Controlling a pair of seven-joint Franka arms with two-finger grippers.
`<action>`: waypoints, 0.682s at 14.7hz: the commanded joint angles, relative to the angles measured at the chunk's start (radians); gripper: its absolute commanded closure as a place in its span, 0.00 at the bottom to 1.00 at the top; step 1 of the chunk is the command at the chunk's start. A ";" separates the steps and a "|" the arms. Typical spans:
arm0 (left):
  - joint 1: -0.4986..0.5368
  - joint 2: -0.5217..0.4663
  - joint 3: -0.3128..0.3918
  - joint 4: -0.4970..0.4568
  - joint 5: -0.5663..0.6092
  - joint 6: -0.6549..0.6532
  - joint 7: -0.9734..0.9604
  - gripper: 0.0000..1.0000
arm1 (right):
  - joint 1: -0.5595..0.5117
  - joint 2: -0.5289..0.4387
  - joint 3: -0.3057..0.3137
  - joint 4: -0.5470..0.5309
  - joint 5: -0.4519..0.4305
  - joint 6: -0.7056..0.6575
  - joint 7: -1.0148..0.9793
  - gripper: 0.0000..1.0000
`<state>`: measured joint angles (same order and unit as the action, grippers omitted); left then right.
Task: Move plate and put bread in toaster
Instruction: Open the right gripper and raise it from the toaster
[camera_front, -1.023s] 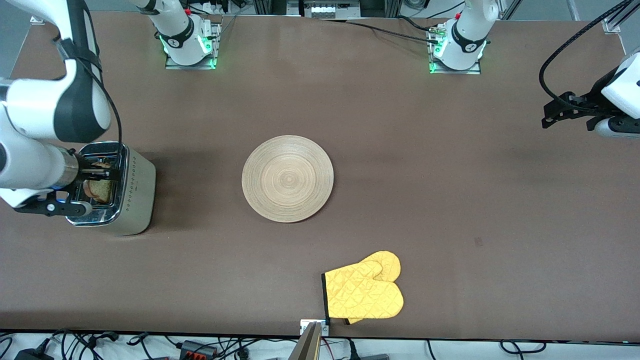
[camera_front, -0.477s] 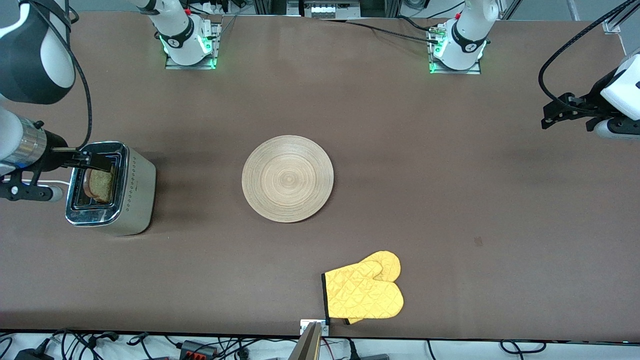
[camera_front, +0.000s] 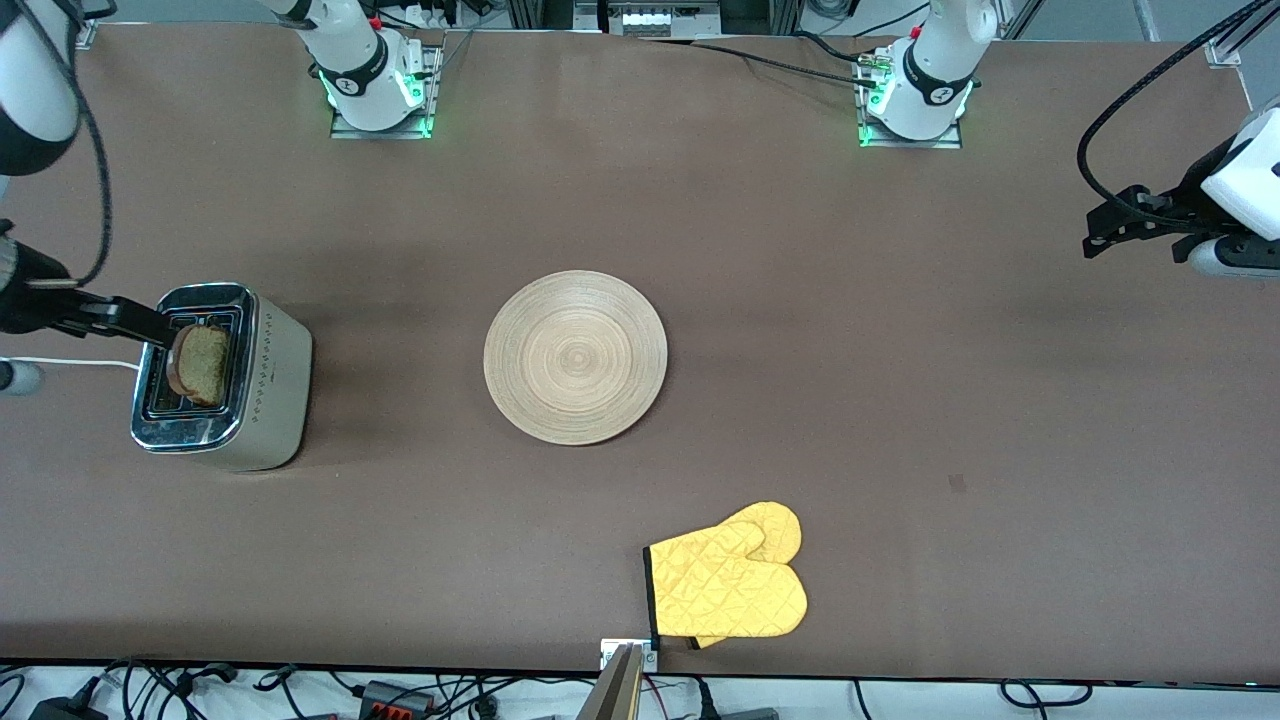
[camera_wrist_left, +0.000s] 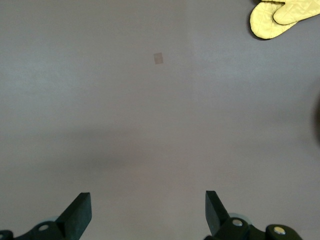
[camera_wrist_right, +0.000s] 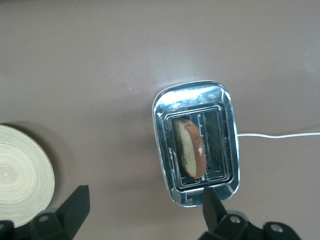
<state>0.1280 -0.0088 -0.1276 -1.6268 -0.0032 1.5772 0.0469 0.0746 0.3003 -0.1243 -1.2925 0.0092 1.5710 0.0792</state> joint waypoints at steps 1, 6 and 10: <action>-0.002 0.007 -0.018 0.028 0.026 -0.019 0.004 0.00 | -0.052 -0.021 0.051 -0.013 0.014 0.012 -0.029 0.00; -0.002 0.004 -0.024 0.028 0.026 -0.020 0.004 0.00 | -0.053 -0.191 0.049 -0.285 0.005 0.153 -0.092 0.00; -0.002 0.006 -0.024 0.028 0.026 -0.020 0.004 0.00 | -0.052 -0.285 0.052 -0.405 0.002 0.162 -0.093 0.00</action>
<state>0.1257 -0.0088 -0.1463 -1.6231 -0.0032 1.5772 0.0472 0.0337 0.1130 -0.0887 -1.5772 0.0102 1.6987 0.0039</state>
